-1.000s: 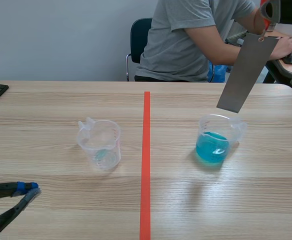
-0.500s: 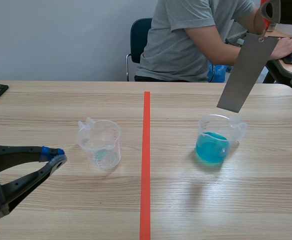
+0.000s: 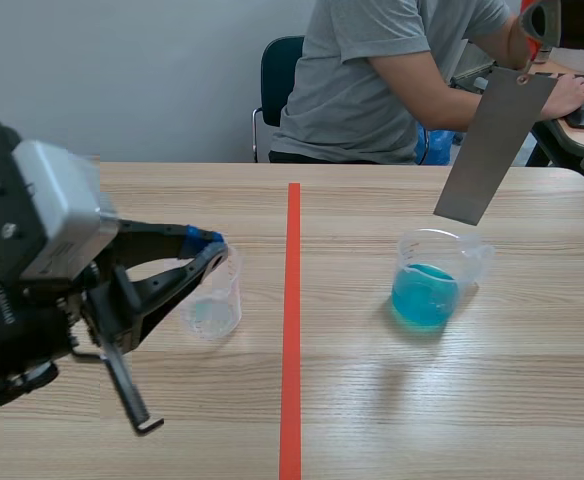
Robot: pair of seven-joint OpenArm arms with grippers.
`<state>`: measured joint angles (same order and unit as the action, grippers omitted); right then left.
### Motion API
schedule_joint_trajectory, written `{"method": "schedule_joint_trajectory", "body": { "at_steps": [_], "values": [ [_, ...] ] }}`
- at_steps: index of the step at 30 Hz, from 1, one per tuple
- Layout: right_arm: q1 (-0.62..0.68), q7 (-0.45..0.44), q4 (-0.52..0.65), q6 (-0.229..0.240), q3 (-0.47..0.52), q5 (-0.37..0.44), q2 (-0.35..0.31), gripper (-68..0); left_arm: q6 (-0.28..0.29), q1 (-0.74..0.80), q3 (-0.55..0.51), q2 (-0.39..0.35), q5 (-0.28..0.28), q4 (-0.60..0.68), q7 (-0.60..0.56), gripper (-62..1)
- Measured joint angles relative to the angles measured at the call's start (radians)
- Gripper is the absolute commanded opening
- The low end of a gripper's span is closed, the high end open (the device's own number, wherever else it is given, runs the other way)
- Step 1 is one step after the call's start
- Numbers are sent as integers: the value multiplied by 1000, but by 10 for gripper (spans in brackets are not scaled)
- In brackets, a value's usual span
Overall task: Do the redox reaction experiment.
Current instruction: 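Raise the plate and point at it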
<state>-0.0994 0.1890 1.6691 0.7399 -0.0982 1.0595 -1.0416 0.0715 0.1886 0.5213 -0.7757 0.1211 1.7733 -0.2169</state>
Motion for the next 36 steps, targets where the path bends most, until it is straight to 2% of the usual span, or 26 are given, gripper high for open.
{"method": "schedule_joint_trajectory", "body": {
  "at_steps": [9,13,20,30,32,36],
  "values": [
    [0,0,0,0,0,0,0,-669,-7,-158,137,156,0,0,138,-577],
    [0,0,0,0,0,0,0,-669,-18,-200,190,227,0,-36,158,-577],
    [0,0,0,0,0,0,0,-669,-26,-287,248,357,-8,-231,180,-577],
    [0,0,0,0,0,0,0,-669,-42,-406,251,509,-10,-470,150,-577],
    [0,0,0,0,0,0,0,-669,-41,-426,251,536,-16,-505,130,-577],
    [0,0,0,0,0,0,0,-669,-41,-455,251,590,-64,-558,116,-577]
  ]
}}
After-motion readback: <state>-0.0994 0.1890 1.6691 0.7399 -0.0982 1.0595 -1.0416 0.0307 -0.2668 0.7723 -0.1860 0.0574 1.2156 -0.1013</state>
